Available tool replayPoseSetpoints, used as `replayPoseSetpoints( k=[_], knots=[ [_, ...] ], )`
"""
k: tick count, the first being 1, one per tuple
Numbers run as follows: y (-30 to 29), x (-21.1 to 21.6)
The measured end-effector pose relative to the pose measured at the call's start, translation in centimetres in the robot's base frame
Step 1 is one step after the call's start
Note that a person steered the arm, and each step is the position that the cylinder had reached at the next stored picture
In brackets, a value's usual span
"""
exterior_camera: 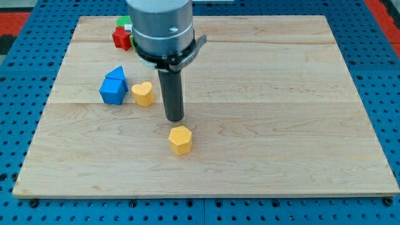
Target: Move the yellow heart to center right
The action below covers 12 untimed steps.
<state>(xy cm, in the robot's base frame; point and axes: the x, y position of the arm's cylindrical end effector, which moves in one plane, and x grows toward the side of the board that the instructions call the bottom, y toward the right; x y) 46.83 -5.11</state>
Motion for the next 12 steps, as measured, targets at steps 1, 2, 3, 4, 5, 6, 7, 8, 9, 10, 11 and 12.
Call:
replayPoseSetpoints(
  k=[1, 2, 3, 4, 5, 6, 7, 8, 9, 10, 11, 12],
  knots=[
    [-6.5, -0.2],
    [-11.1, -3.3],
    [-8.4, -7.6],
    [-4.2, -6.2],
    [-9.9, -6.1],
    [-10.8, -4.7],
    [-2.2, -4.2],
    [2.0, -4.0],
    [-5.8, -2.4],
    [-3.1, -0.5],
    [6.8, -1.3],
    [12.9, -1.5]
  ],
)
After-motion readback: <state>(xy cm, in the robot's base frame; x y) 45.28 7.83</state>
